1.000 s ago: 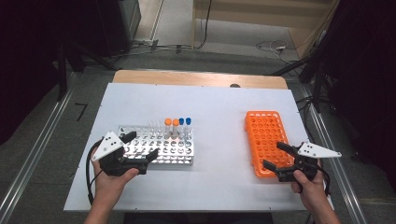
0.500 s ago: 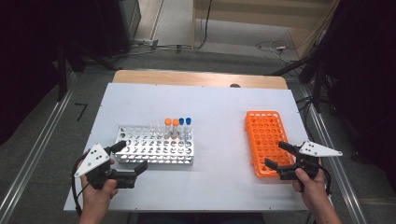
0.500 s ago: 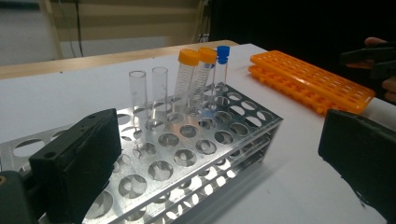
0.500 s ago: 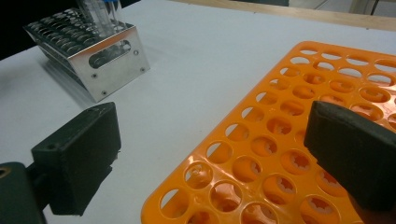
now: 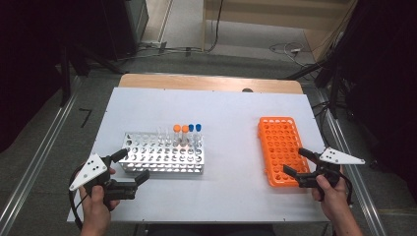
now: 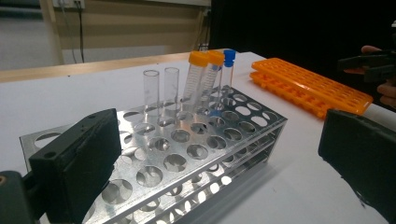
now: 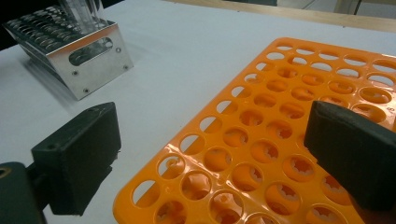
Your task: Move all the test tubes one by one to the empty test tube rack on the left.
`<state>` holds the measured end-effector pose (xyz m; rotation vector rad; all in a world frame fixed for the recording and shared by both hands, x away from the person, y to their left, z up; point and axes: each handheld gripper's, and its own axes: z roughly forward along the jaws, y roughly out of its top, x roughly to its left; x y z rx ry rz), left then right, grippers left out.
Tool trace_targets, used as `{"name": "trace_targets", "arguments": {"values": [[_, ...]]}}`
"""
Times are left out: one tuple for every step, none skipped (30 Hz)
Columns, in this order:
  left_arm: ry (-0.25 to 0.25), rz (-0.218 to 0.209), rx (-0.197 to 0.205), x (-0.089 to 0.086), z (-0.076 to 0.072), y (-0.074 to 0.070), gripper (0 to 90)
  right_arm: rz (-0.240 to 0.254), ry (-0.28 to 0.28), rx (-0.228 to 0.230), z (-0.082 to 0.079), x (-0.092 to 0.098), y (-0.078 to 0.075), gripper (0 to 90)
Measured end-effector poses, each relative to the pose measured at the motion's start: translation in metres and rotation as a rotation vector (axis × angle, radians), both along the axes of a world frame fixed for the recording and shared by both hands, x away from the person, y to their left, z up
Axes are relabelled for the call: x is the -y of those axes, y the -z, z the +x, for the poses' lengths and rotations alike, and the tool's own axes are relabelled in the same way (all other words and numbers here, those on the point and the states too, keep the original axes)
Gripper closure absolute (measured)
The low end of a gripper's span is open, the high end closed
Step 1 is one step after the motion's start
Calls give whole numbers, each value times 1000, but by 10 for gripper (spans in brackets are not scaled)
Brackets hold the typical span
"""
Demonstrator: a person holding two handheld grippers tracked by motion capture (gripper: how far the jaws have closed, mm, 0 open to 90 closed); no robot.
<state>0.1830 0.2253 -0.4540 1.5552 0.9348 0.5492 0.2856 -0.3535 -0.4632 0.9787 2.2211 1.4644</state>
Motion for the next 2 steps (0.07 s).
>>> {"name": "trace_targets", "arguments": {"values": [[0,-1,-1,0,0,0,0,-1,-1,0,0,0,0,23],[1,-1,-1,0,1,0,0,0,-1,-1,0,0,0,23]]}}
